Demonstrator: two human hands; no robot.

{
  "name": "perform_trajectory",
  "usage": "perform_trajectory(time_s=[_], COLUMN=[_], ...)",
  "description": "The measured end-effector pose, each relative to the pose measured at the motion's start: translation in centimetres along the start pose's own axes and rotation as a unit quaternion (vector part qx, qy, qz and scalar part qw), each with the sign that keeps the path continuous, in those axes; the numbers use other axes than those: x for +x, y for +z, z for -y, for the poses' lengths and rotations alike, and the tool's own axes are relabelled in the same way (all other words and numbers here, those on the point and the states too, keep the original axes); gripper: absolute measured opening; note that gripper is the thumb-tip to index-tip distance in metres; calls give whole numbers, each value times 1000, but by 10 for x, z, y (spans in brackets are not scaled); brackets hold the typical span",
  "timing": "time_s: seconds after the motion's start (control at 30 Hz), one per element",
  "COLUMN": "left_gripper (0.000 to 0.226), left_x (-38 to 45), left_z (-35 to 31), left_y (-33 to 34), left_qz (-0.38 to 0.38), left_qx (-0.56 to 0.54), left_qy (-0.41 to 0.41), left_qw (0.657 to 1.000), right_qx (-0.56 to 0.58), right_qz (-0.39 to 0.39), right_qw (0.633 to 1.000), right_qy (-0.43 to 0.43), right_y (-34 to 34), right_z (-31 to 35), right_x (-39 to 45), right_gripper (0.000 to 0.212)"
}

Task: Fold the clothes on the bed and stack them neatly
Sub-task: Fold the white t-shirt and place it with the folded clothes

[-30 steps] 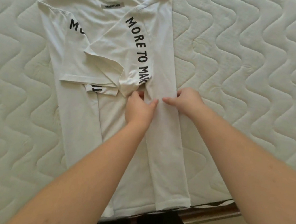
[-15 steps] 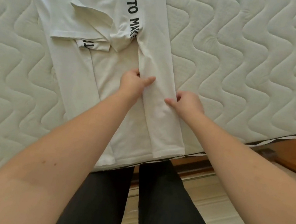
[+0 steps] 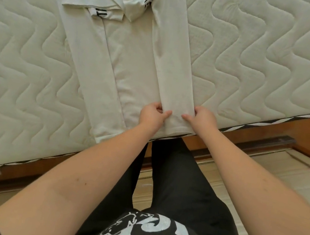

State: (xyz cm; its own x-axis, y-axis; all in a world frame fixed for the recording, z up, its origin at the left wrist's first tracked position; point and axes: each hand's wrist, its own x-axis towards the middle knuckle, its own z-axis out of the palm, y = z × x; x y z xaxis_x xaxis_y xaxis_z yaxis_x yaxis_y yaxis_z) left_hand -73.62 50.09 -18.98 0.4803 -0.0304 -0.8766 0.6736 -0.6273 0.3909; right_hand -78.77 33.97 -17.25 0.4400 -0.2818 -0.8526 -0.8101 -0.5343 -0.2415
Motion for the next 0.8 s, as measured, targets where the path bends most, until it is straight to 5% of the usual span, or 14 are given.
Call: perform_trajectory(time_s=[0.37,0.57,0.8], left_gripper=[30,21,21], left_x=[-26,-21,17], left_z=[22,9,8], left_y=[-1,-62,-157], left_qz=[11,-48,-224], left_qx=[324,243,133], left_qy=[45,123,153], left_qw=[945,961,953], right_qx=[-26,-53,2], right_qz=[-145,-290,-203], right_qw=[989,953,959], right_qy=[8,-70,-200], right_y=[42,33,35], right_z=[-20,23,113], right_x=[-44,-33,3], right_gripper=[36,56,43])
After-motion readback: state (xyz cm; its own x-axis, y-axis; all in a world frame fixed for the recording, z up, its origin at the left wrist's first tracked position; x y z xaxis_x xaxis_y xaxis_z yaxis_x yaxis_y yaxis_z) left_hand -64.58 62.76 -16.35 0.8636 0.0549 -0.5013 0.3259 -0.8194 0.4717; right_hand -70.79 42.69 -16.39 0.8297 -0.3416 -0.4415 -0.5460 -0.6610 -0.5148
